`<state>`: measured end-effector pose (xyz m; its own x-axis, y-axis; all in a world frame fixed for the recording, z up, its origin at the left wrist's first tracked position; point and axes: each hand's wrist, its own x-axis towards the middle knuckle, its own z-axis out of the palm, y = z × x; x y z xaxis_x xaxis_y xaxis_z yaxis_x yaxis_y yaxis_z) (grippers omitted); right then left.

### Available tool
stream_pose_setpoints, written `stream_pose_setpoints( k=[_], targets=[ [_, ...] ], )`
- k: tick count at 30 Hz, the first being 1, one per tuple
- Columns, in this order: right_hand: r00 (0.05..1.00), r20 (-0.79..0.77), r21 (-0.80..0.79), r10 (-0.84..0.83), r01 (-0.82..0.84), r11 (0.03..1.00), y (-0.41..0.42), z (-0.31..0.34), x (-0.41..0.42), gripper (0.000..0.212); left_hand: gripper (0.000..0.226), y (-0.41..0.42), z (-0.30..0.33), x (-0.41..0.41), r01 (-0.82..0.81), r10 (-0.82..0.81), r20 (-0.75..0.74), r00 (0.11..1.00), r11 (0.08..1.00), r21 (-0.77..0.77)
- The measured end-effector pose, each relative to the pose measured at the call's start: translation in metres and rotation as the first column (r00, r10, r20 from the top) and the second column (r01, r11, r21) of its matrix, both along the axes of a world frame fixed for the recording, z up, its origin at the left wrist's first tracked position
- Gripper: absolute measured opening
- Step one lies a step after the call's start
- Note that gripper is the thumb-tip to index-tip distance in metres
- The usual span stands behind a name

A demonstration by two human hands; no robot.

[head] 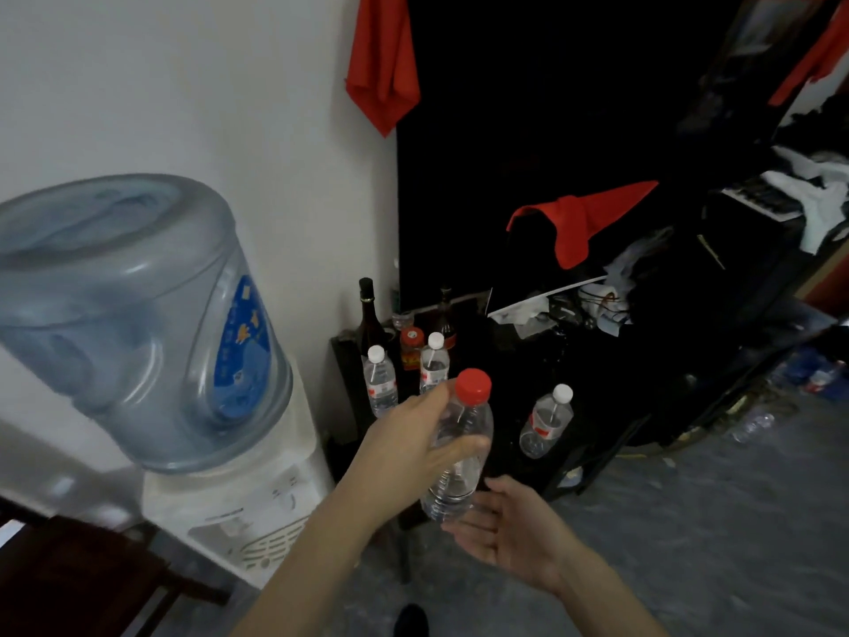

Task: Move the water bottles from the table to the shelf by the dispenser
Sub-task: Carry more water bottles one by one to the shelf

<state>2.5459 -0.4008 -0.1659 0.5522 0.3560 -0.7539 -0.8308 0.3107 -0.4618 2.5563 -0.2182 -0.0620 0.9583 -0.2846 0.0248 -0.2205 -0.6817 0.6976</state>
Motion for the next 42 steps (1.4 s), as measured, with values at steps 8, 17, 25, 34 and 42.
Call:
stream_pose_setpoints(
  k=[8,17,25,34,42],
  targets=[
    [0.998,-0.037,-0.106,-0.048,0.044,0.993,-0.002,0.004,0.128,0.049,0.054,0.013,-0.002,0.117,0.088,-0.090,-0.026,0.996,0.992,-0.092],
    [0.999,-0.032,-0.180,-0.028,0.022,0.983,-0.018,0.016,0.225,0.058,0.045,0.008,0.001,0.205,0.121,-0.119,0.051,0.992,0.992,-0.044],
    [0.994,-0.030,-0.309,0.103,-0.107,0.945,-0.036,-0.002,0.298,0.046,0.051,-0.016,-0.023,0.250,0.010,-0.006,0.036,0.999,0.993,-0.119],
    [0.976,-0.125,-0.350,0.177,-0.210,0.913,-0.058,-0.074,0.340,0.024,0.062,-0.070,-0.095,0.275,-0.182,0.177,-0.047,0.983,0.975,-0.127],
    [0.954,-0.231,-0.379,0.190,-0.268,0.886,-0.080,-0.139,0.371,0.030,0.057,-0.105,-0.157,0.308,-0.265,0.248,-0.148,0.957,0.959,-0.102]
  ],
)
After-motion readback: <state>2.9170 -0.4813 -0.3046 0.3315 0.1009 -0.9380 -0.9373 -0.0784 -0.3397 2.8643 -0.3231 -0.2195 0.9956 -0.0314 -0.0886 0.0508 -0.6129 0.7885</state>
